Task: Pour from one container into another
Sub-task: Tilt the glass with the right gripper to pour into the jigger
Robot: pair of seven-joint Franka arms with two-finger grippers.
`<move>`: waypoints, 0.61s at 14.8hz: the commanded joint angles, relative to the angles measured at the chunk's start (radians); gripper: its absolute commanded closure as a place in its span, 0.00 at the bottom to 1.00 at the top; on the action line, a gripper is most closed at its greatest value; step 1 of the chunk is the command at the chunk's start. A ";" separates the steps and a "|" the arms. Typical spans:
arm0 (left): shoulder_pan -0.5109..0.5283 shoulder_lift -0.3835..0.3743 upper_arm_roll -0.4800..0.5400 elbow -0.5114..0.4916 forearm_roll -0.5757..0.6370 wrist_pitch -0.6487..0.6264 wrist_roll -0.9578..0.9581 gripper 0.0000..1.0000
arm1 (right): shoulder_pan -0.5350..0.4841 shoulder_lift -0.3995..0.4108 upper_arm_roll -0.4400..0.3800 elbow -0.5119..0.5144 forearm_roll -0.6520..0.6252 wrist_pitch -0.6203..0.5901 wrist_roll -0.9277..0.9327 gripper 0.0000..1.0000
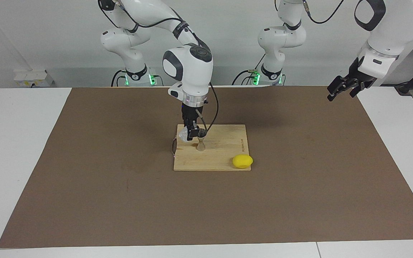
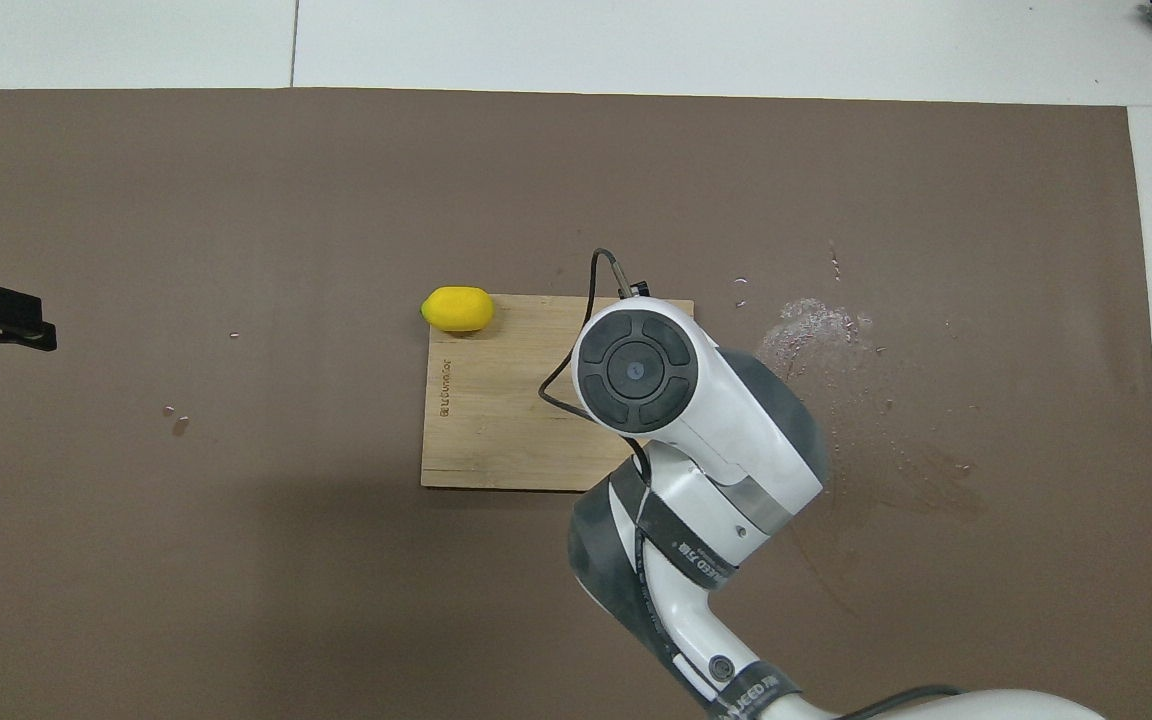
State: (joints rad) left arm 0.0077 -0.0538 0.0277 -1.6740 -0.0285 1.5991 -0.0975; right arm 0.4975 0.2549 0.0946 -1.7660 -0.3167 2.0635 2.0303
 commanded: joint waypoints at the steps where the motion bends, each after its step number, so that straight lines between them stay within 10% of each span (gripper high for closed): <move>1: -0.014 -0.017 0.008 -0.015 0.018 0.002 -0.016 0.00 | 0.006 -0.022 0.002 -0.026 -0.045 0.000 0.021 1.00; 9: -0.014 -0.017 0.006 -0.015 0.018 0.002 -0.016 0.00 | 0.006 -0.019 0.005 -0.018 -0.036 0.006 0.021 1.00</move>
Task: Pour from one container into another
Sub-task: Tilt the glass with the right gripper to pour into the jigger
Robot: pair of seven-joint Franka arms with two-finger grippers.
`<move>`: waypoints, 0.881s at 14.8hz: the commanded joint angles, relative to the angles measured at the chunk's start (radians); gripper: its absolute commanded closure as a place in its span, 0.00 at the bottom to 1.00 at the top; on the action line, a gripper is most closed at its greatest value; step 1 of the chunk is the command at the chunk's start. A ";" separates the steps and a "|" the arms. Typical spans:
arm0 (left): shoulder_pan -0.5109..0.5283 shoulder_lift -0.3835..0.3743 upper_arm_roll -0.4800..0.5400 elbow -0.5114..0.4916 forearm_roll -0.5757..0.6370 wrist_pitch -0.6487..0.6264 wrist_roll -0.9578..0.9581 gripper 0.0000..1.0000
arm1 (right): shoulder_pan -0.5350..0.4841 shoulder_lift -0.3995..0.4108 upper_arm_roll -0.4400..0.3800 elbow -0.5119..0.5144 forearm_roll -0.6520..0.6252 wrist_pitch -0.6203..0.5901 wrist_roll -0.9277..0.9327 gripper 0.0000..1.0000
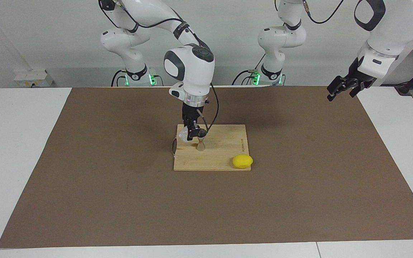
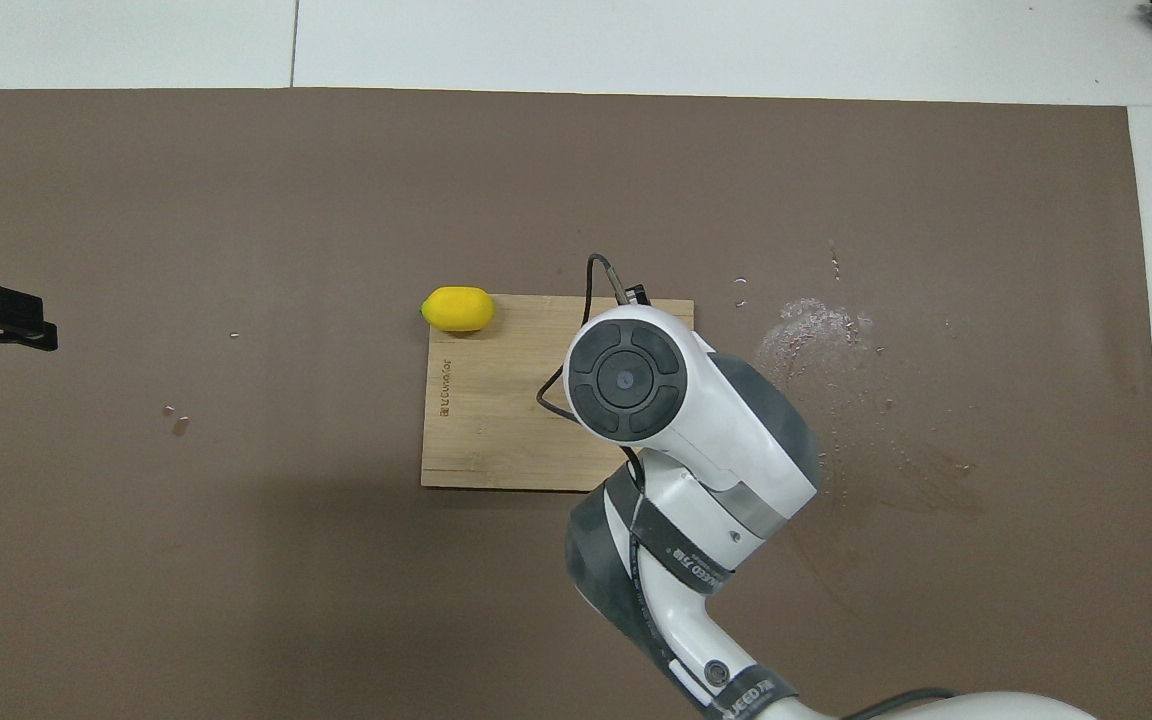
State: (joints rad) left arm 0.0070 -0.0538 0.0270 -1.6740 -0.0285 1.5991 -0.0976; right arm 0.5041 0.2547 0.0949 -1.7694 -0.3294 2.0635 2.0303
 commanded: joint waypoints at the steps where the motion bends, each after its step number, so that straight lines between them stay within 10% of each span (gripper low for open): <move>1: -0.013 -0.017 0.007 -0.015 0.018 0.002 -0.016 0.00 | -0.001 -0.018 0.005 -0.013 -0.019 0.006 0.021 1.00; 13: -0.013 -0.017 0.004 -0.015 0.016 0.004 -0.016 0.00 | -0.016 -0.003 0.006 0.025 0.137 0.007 0.011 1.00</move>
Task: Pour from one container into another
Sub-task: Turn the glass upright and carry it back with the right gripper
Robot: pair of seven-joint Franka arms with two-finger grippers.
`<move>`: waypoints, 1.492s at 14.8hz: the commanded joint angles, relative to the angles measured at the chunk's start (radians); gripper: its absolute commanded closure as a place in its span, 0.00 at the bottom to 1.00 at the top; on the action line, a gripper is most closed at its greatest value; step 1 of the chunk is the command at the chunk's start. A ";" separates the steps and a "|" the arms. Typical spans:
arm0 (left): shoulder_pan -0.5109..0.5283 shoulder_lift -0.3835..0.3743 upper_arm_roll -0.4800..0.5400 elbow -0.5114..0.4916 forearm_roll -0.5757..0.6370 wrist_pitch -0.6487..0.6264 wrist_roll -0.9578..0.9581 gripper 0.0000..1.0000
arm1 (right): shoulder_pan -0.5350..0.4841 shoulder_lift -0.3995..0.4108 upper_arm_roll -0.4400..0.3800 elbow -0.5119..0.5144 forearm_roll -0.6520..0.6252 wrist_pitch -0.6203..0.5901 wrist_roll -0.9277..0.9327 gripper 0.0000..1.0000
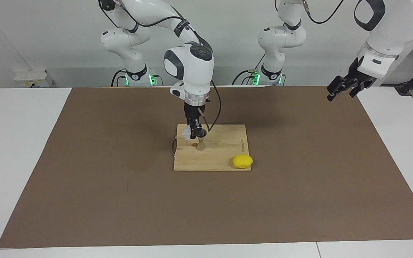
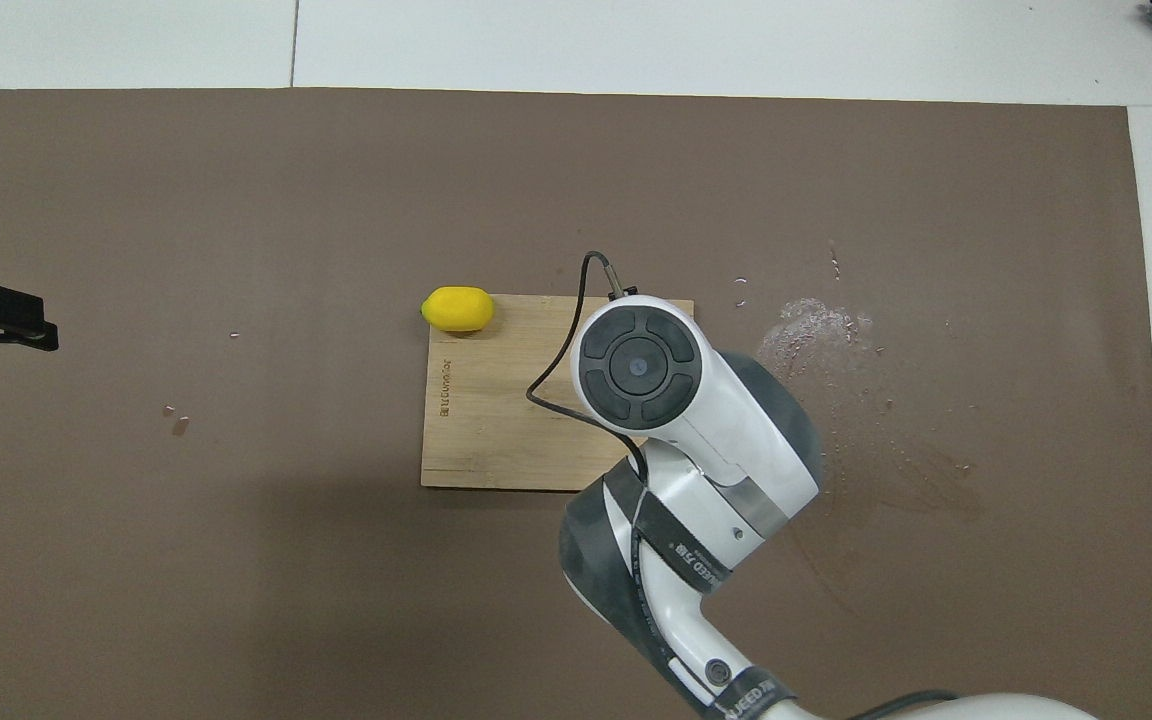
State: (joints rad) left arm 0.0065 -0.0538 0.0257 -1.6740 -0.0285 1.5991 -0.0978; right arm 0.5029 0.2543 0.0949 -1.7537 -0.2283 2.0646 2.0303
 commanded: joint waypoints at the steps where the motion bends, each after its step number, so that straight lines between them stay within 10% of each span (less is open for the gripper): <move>1: -0.014 -0.017 0.005 -0.015 0.016 0.004 -0.016 0.00 | -0.018 -0.003 0.006 0.010 0.047 0.006 0.010 1.00; 13: -0.014 -0.017 0.003 -0.015 0.016 0.004 -0.016 0.00 | -0.165 -0.001 0.006 -0.032 0.288 -0.011 -0.165 1.00; 22: -0.014 -0.017 0.002 -0.015 0.016 0.005 -0.023 0.00 | -0.461 -0.062 0.006 -0.222 0.751 0.005 -0.588 1.00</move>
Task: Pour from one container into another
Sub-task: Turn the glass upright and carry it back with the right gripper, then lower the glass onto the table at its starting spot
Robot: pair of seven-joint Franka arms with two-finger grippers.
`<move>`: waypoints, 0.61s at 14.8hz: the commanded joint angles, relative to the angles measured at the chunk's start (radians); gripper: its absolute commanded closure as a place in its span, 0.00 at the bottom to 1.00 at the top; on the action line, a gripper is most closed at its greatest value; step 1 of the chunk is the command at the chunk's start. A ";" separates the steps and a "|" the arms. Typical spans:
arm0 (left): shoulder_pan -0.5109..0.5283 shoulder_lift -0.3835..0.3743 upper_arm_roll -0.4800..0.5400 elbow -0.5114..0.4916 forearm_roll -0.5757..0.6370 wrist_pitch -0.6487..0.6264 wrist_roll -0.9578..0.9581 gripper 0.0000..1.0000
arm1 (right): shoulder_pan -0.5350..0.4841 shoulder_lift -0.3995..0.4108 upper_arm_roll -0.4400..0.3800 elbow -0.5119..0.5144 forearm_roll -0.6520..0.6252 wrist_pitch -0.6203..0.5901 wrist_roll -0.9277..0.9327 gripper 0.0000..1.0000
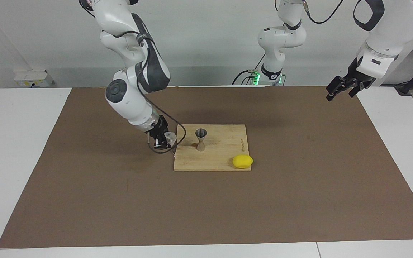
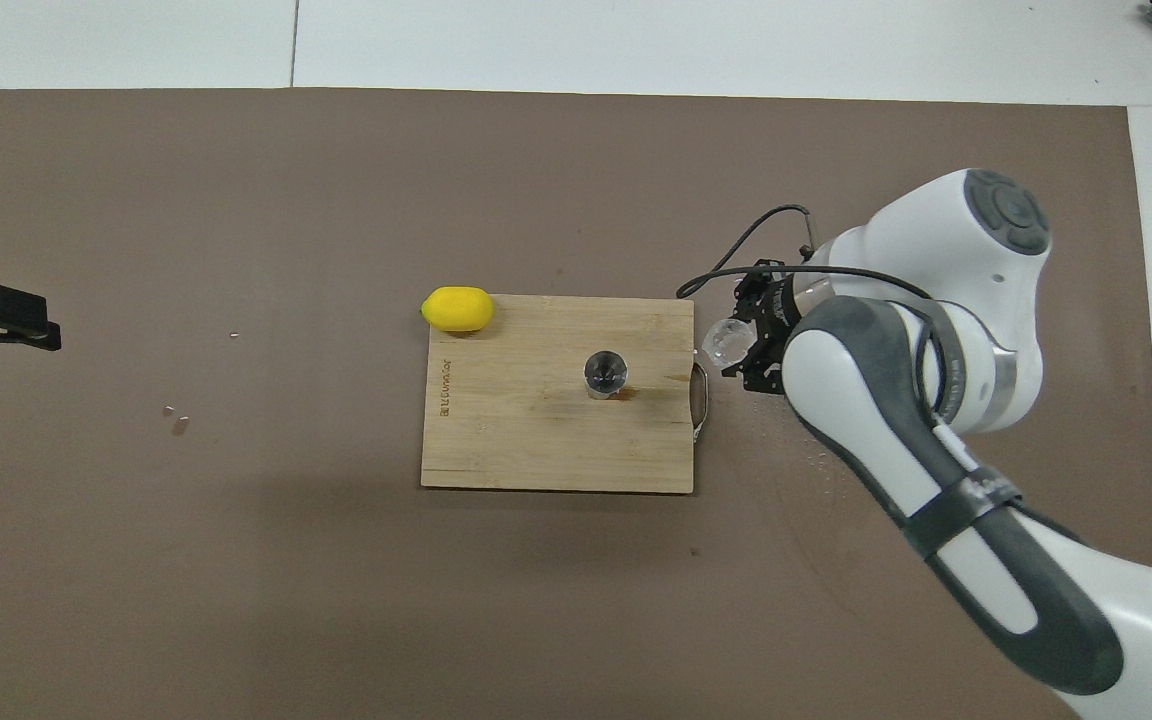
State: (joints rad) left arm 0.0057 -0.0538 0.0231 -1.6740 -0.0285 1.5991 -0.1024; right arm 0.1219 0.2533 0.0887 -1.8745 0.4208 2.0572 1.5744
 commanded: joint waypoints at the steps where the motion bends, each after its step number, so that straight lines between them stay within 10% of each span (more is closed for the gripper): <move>1: -0.013 -0.017 0.005 -0.015 0.018 0.004 -0.019 0.00 | -0.117 -0.069 0.011 -0.127 0.133 0.014 -0.181 1.00; 9: -0.015 -0.017 0.003 -0.018 0.018 0.004 -0.016 0.00 | -0.373 -0.040 0.011 -0.206 0.204 -0.005 -0.572 1.00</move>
State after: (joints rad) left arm 0.0057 -0.0538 0.0223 -1.6740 -0.0285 1.5991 -0.1029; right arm -0.1970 0.2186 0.0852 -2.0595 0.5902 2.0572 1.0882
